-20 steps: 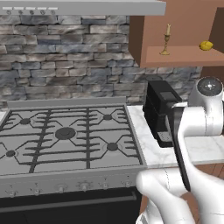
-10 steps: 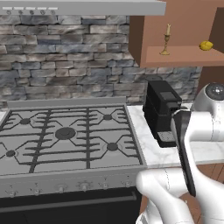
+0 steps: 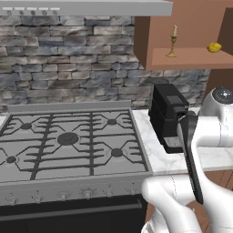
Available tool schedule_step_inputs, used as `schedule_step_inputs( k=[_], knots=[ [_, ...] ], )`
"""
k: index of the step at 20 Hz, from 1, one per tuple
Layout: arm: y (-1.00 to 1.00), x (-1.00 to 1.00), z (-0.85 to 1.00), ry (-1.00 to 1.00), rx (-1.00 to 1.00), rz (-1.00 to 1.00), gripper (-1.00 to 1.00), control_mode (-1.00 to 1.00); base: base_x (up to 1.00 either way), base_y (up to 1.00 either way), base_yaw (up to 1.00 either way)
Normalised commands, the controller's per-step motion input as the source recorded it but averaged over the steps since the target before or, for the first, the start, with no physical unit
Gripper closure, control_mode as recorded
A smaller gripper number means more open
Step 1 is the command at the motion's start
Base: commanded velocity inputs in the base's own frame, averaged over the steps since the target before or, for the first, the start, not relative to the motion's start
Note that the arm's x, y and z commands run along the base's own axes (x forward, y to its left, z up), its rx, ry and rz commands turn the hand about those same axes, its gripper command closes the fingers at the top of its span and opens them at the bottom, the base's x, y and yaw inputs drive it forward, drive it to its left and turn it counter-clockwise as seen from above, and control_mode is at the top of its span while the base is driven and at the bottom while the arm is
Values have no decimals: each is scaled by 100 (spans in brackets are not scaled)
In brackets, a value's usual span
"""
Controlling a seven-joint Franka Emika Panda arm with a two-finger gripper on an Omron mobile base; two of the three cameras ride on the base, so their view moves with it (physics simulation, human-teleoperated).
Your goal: Pick the candle and candle from the dining table and place them in the open cabinet. Close the cabinet after placing the objects.
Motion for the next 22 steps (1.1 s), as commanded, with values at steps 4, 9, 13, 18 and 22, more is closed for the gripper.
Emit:
schedule_step_inputs(
  k=[4,9,13,18,22],
  knots=[
    [0,0,0,0,0,0,-100,-100,0,0,0],
    [0,0,0,0,0,0,-100,-100,0,0,0],
    [0,0,0,0,0,0,-100,-100,0,0,0],
    [0,0,0,0,0,0,-100,100,0,0,0],
    [0,0,0,0,0,0,-100,100,-18,0,0]
  ],
)
